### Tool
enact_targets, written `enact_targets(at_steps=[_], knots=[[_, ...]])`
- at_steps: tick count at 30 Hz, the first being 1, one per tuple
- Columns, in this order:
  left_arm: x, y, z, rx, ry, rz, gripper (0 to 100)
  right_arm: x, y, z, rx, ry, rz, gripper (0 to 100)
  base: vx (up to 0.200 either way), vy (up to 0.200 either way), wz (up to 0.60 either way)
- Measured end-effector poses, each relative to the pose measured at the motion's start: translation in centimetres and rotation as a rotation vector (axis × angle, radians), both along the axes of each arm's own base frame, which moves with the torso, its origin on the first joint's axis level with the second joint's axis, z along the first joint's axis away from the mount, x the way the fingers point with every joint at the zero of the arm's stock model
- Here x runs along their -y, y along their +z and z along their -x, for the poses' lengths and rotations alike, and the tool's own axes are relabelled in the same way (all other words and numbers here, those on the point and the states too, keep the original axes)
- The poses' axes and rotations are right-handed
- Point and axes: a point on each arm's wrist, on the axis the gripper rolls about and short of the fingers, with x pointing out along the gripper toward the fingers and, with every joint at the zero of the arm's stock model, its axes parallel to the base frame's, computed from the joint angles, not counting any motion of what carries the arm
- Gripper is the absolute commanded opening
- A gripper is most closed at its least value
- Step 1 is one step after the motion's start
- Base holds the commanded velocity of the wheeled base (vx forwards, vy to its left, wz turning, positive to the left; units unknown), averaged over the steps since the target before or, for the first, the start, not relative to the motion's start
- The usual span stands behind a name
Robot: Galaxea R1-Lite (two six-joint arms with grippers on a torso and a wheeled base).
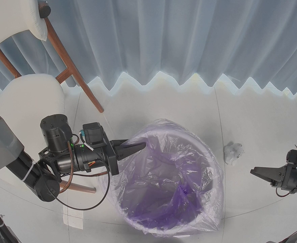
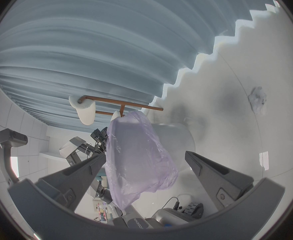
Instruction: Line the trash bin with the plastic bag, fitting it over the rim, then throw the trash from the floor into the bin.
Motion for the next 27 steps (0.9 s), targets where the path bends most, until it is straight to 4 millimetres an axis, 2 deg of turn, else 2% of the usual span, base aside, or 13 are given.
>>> enact_targets(at_steps=[5,10,21,27], knots=[[0.1,-0.1,0.1,-0.003,-0.003,-0.001,0,-0.3,-0.7,-1.7,-0.021,0.021,0.000,100,0.000,0.000,0.00],[0.1,-0.1,0.1,-0.003,-0.006,-0.001,0,-0.4,-1.1,-4.1,0.040,0.031,0.001,100,0.000,0.000,0.00],[0.5,-0.1,0.3,-0.001,-0.017,-0.002,0,-2.1,-4.3,-7.9,0.029,0.094,-0.024,100,0.000,0.000,0.00],[0.6,-0.1,0.5,-0.003,-0.021,-0.004,0,-3.4,-5.3,-9.4,-0.071,0.126,-0.092,100,0.000,0.000,0.00]])
